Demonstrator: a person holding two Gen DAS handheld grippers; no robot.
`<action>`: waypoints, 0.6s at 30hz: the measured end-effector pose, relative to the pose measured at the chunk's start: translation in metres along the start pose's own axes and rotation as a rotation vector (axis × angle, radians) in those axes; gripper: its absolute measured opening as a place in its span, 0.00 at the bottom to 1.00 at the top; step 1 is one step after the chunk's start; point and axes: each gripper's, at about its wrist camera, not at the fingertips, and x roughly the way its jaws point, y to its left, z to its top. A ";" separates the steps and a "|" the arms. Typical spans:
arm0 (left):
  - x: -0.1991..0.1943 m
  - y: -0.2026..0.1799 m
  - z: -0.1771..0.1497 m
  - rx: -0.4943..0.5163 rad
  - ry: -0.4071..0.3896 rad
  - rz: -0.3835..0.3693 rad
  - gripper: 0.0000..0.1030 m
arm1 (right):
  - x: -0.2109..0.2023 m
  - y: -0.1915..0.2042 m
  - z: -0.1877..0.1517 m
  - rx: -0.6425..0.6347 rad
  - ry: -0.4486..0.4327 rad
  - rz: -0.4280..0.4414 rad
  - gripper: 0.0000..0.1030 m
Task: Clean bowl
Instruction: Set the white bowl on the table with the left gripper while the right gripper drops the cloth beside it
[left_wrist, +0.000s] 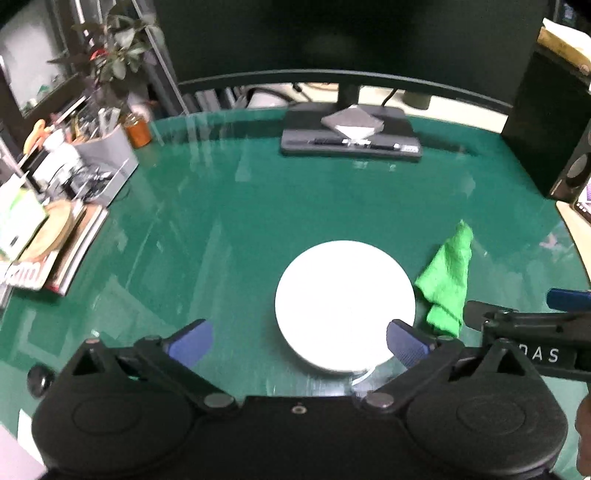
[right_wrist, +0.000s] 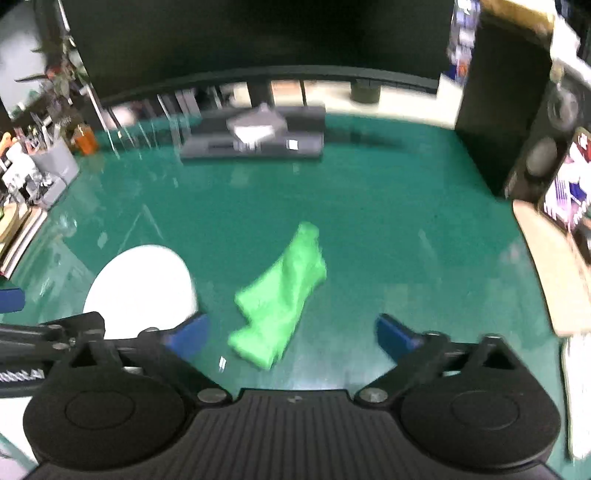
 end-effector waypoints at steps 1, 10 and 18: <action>-0.002 0.000 -0.002 -0.002 0.001 0.009 0.99 | -0.002 0.002 -0.002 -0.007 -0.001 -0.013 0.97; -0.009 -0.008 -0.013 0.003 0.018 0.086 0.99 | -0.023 0.006 -0.018 -0.056 -0.032 -0.074 0.99; -0.014 -0.012 -0.017 0.009 0.021 0.111 0.99 | -0.026 0.005 -0.020 -0.053 -0.035 -0.068 0.99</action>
